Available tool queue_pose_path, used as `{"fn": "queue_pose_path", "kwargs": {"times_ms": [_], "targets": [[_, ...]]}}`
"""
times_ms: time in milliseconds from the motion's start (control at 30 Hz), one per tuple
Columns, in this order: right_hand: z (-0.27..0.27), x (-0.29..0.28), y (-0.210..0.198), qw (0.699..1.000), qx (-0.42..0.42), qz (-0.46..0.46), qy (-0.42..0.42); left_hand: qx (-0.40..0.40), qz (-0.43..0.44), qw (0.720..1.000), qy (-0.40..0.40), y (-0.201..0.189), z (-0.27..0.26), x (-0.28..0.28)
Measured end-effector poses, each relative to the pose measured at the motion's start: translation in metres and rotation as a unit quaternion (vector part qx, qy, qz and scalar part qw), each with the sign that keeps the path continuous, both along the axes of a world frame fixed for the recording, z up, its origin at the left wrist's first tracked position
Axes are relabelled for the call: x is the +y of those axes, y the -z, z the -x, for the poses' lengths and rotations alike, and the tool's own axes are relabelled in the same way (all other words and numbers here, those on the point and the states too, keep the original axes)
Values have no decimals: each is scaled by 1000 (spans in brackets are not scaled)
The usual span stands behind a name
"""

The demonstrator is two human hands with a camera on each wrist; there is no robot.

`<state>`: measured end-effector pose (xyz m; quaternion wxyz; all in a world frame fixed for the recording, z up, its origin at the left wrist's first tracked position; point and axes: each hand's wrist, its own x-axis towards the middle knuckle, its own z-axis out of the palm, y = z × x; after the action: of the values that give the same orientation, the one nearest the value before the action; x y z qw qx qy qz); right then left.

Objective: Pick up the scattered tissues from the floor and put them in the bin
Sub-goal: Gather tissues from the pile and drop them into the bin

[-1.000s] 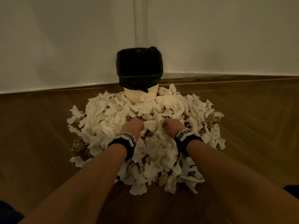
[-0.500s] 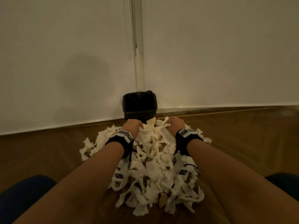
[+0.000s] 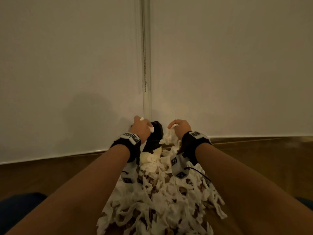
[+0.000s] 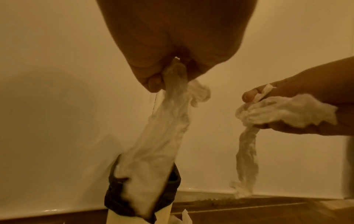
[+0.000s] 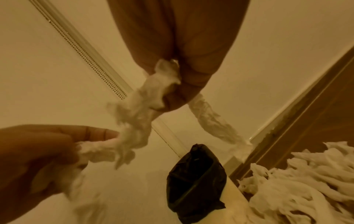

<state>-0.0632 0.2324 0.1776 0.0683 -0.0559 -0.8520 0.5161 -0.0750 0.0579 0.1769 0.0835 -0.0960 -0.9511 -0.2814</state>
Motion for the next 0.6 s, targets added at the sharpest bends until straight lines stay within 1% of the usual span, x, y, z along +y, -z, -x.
{"fn": "queue_pose_path", "kwargs": {"times_ms": [67,133,167,267,333,433,500,600], "targets": [[7,-3,-4,1000,-8,3,-4,0,3,1000,-7,-3,2,-1],[17,-6,-6,1000,-15,7,8,-2,41,999,-15,-4,6,-5],[22,-7,-6,1000,-13,7,21,3,48,999,-19,-4,9,-8],[38,-8,-6,998,4,23,56,24,28,999,-22,-11,21,-16],[53,-8,-10,996,21,55,65,24,17,999,-27,-18,33,-21],[83,-12,-19,989,50,127,61,34,11,999,-16,-28,54,-25],[105,-17,-21,983,65,163,61,40,10,999,-12,-26,70,-26],[137,-27,-10,979,71,183,58,47,8,999,-11,-14,100,-25]]}}
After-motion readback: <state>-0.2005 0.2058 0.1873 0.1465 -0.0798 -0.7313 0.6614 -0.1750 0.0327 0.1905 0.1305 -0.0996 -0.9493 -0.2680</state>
